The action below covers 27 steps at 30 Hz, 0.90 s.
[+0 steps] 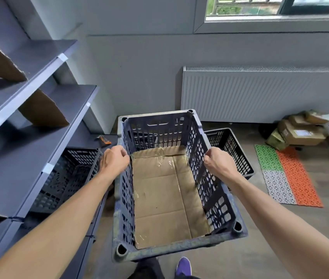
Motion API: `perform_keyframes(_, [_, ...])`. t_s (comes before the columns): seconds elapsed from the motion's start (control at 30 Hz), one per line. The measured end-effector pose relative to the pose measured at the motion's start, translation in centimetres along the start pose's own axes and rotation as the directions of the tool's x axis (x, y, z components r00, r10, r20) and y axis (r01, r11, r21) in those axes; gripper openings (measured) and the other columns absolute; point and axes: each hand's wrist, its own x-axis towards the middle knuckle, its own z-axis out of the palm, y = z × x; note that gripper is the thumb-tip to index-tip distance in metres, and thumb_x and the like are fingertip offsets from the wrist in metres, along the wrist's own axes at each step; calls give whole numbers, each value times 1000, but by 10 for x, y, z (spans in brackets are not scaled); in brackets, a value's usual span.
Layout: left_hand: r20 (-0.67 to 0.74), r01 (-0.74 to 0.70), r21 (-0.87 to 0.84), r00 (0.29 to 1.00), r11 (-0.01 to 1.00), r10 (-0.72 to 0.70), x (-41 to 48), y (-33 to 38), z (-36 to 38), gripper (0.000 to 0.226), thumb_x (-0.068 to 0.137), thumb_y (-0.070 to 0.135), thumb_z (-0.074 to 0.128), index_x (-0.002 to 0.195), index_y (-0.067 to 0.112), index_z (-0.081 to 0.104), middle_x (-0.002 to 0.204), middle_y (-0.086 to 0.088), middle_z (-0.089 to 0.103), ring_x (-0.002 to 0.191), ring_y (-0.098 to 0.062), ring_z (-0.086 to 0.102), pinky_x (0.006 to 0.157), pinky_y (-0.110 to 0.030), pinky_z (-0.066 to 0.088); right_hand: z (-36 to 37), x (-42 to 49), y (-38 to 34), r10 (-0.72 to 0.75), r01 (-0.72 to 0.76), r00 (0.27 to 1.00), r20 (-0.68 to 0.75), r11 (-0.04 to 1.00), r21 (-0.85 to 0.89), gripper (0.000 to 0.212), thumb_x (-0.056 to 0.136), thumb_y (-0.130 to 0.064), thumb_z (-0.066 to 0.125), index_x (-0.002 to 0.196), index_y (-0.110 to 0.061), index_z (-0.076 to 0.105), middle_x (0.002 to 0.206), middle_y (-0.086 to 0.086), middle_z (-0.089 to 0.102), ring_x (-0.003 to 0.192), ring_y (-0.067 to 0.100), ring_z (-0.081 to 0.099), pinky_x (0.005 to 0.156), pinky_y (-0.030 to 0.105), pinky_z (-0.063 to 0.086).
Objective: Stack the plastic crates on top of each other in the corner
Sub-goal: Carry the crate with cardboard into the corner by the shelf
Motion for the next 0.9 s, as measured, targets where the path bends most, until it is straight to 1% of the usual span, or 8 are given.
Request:
perform_keyframes(0.1, [3,-10,-6,1000,1000,11,26,3,2,7,87,21,59,84,25,64,99,1,63,103,-26,57,76,-33,45,0,24,-9,13,-12,1000,9,1000,-17,26,80,-27,41,84,-14,63,81,9,70,72,30,64,71,39,56])
perform_keyframes(0.23, [33,11,-21,999,1000,-10,73,4,8,7,86,23,58,82,28,61,105,-3,63,101,-26,55,73,-31,40,2,62,-29,29,-27,999,35,998,-48,24,80,-26,42,83,-12,61,80,11,68,74,32,64,70,38,54])
perform_keyframes(0.33, [61,10,-31,998,999,-9,116,4,11,7,86,25,58,80,30,59,106,-3,61,94,-25,54,72,-32,39,4,98,-46,31,-28,999,42,997,-74,22,80,-25,41,81,-12,59,78,10,67,73,32,63,70,38,54])
perform_keyframes(0.47, [76,5,-38,997,999,-3,168,5,11,7,85,26,58,80,31,59,105,-3,59,88,-24,53,72,-32,40,7,141,-66,42,-40,998,35,996,-79,25,79,-29,39,82,-15,59,81,9,68,74,31,62,72,39,55])
perform_keyframes(0.67, [93,-14,-64,995,998,20,232,11,7,9,85,27,58,77,32,58,107,-5,61,99,-28,56,74,-32,40,7,192,-88,46,-44,999,12,995,-87,25,84,-27,41,93,-12,59,89,12,66,84,33,61,72,37,50])
perform_keyframes(0.8, [92,-15,-84,995,996,23,265,22,4,7,84,30,58,78,33,58,108,-4,61,104,-26,55,76,-32,41,10,229,-93,36,-35,999,20,997,-71,23,80,-29,38,81,-14,55,84,13,68,74,32,62,64,35,49])
perform_keyframes(0.83, [90,-11,-85,996,996,18,273,25,4,6,84,30,59,78,33,59,108,-3,60,103,-25,55,75,-32,40,9,238,-94,30,-28,999,20,997,-68,22,80,-29,38,80,-14,54,84,14,68,74,32,61,64,35,49])
perform_keyframes(0.9, [84,0,-79,996,997,6,286,32,5,6,84,31,59,80,34,59,107,-2,60,100,-23,54,74,-32,38,9,255,-95,21,-20,1000,20,999,-50,22,83,-27,39,87,-14,57,86,13,67,78,32,61,68,37,51])
